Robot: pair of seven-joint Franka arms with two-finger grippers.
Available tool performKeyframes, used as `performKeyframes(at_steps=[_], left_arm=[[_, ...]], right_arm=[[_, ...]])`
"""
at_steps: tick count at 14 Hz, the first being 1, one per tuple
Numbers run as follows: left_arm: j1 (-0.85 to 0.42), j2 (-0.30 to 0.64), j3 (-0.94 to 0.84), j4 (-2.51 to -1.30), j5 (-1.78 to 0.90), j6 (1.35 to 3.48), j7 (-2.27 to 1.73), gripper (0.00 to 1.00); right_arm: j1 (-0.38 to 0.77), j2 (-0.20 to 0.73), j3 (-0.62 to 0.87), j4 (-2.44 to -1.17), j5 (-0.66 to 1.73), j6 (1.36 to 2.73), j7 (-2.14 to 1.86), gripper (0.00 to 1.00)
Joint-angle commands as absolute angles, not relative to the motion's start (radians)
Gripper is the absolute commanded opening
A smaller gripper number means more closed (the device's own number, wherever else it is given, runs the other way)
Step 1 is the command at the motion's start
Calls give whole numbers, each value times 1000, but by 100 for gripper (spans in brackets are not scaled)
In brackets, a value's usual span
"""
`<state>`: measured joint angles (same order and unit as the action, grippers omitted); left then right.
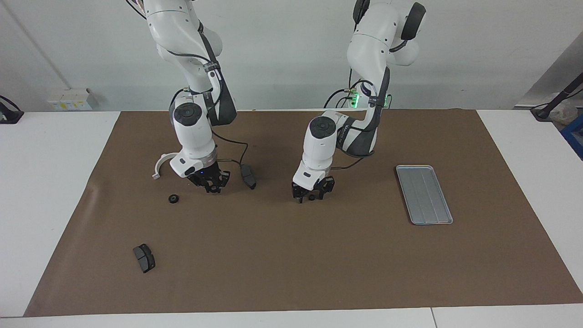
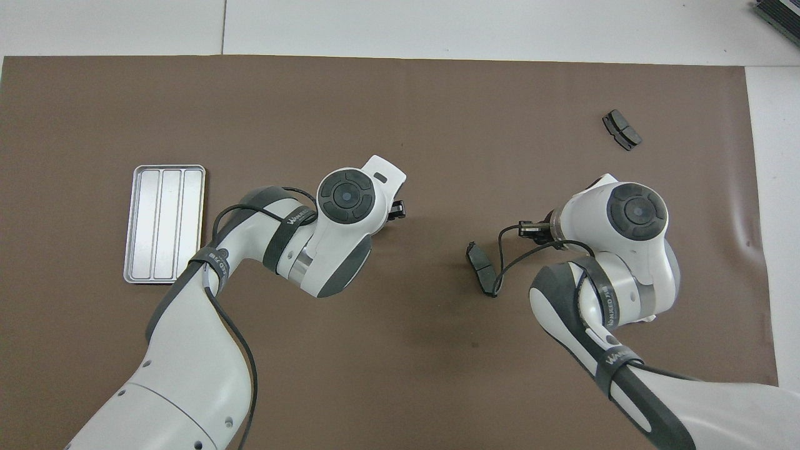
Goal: Pick bearing gear from pile to tray
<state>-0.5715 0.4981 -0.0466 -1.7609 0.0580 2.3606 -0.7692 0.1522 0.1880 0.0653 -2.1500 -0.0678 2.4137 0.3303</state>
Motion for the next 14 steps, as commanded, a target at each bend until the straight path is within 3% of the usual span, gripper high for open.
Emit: performKeyframes(at_steps=[1, 7, 14], left_arm=[[-581, 494, -38, -1776, 75, 2369, -772, 51], [-583, 494, -38, -1776, 75, 2355, -767, 38], [-581, 494, -38, -1776, 75, 2355, -764, 13]], right_arm=[[150, 181, 72, -2134, -43, 2391, 318, 0], [170, 183, 72, -2091, -25, 2350, 327, 0], [189, 181, 72, -2082, -17, 2347, 333, 0]])
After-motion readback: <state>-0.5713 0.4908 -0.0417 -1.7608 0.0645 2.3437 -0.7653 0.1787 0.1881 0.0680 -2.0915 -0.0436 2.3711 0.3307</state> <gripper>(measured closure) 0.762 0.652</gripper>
